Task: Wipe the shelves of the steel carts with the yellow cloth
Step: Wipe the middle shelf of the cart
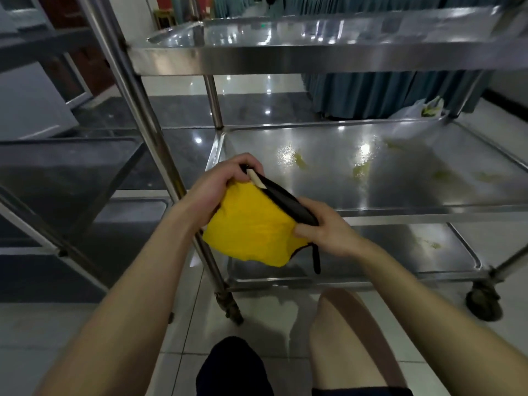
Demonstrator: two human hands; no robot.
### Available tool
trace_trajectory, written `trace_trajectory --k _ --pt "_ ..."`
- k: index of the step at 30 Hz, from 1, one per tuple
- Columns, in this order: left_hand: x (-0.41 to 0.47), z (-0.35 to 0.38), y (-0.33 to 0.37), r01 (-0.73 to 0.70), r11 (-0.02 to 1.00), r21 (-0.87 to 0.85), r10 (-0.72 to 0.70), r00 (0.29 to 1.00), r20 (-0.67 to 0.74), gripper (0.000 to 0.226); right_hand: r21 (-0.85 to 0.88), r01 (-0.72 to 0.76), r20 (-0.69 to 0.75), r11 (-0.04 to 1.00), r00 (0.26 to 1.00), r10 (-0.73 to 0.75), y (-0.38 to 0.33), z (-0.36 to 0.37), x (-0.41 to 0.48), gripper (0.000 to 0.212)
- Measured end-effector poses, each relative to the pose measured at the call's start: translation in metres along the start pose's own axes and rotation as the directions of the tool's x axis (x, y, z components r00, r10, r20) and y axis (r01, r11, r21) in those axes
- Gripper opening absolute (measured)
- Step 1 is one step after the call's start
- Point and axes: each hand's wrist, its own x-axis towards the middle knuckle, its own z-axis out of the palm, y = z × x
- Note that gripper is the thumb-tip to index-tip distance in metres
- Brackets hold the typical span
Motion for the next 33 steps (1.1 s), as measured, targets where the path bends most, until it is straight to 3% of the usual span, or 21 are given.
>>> trace_trajectory --k 2,5,8,11,12,14,15,17,19,20,21,23,24,25,28,31,33 --pt "0.002 0.0 0.0 -0.039 0.999 -0.023 0.04 0.996 0.078 0.028 -0.037 -0.016 0.055 0.999 0.998 0.018 -0.002 -0.001 0.002 0.036" --pt "0.001 -0.003 0.005 -0.01 0.998 -0.065 0.018 0.992 0.121 0.027 -0.028 -0.062 0.031 0.998 0.998 0.063 -0.005 -0.003 0.001 0.035" --pt "0.008 -0.012 0.008 0.012 0.999 -0.047 -0.014 1.0 -0.028 0.031 -0.029 -0.05 -0.063 0.998 0.997 0.048 -0.017 -0.017 0.012 0.04" --pt "0.023 -0.02 0.006 0.128 0.931 0.342 -0.025 0.957 -0.289 0.039 -0.188 -0.065 -0.178 0.98 0.984 0.031 -0.033 -0.038 0.05 0.049" --pt "0.023 -0.019 0.002 0.183 0.856 0.484 -0.018 0.945 -0.326 0.051 -0.355 -0.115 -0.169 0.928 0.984 0.058 -0.032 -0.04 0.062 0.066" --pt "0.007 -0.012 -0.014 0.178 0.736 0.653 0.112 0.919 -0.377 0.059 -0.686 -0.204 -0.22 0.698 0.973 0.068 -0.017 -0.03 0.072 0.097" --pt "-0.006 -0.006 -0.024 0.124 0.71 0.693 0.258 0.87 -0.419 0.05 -0.751 -0.19 -0.255 0.632 0.967 -0.013 -0.008 -0.017 0.069 0.096" --pt "-0.039 0.005 -0.045 0.086 0.657 0.749 0.547 0.63 -0.552 0.029 -0.768 -0.06 -0.235 0.638 0.953 -0.193 0.008 0.012 0.063 0.074" --pt "-0.056 0.005 -0.059 0.087 0.706 0.703 0.642 0.339 -0.687 0.042 -0.795 0.01 -0.133 0.606 0.972 -0.191 0.02 0.037 0.069 0.065" --pt "-0.057 -0.003 -0.064 0.083 0.747 0.659 0.621 0.265 -0.737 0.053 -0.828 -0.008 -0.091 0.561 0.989 -0.121 0.024 0.048 0.074 0.068" --pt "-0.052 -0.014 -0.065 0.078 0.792 0.606 0.57 0.259 -0.779 0.061 -0.865 -0.038 -0.065 0.5 0.997 -0.037 0.027 0.057 0.079 0.071" --pt "-0.037 -0.036 -0.057 0.016 0.917 0.399 0.359 0.401 -0.843 0.055 -0.909 -0.067 -0.042 0.411 0.997 0.069 0.032 0.072 0.082 0.076" --pt "-0.028 -0.044 -0.054 -0.026 0.969 0.247 0.227 0.5 -0.836 0.039 -0.912 -0.056 -0.025 0.407 0.996 0.082 0.033 0.073 0.083 0.078" --pt "-0.02 -0.049 -0.052 -0.038 0.993 0.108 0.111 0.542 -0.833 0.037 -0.905 -0.042 -0.002 0.424 0.996 0.094 0.032 0.07 0.084 0.079" --pt "-0.01 -0.051 -0.063 -0.017 1.0 0.005 0.013 0.51 -0.86 0.054 -0.875 -0.016 0.009 0.485 0.999 0.049 0.026 0.05 0.091 0.077" --pt "-0.008 -0.051 -0.079 -0.052 0.998 -0.031 -0.004 0.458 -0.889 0.046 -0.886 0.032 0.076 0.463 0.994 0.077 0.032 0.057 0.096 0.075" --pt "-0.008 -0.054 -0.087 -0.089 0.994 -0.063 -0.016 0.45 -0.893 0.044 -0.864 0.0 0.082 0.504 0.987 0.14 0.039 0.067 0.111 0.076"
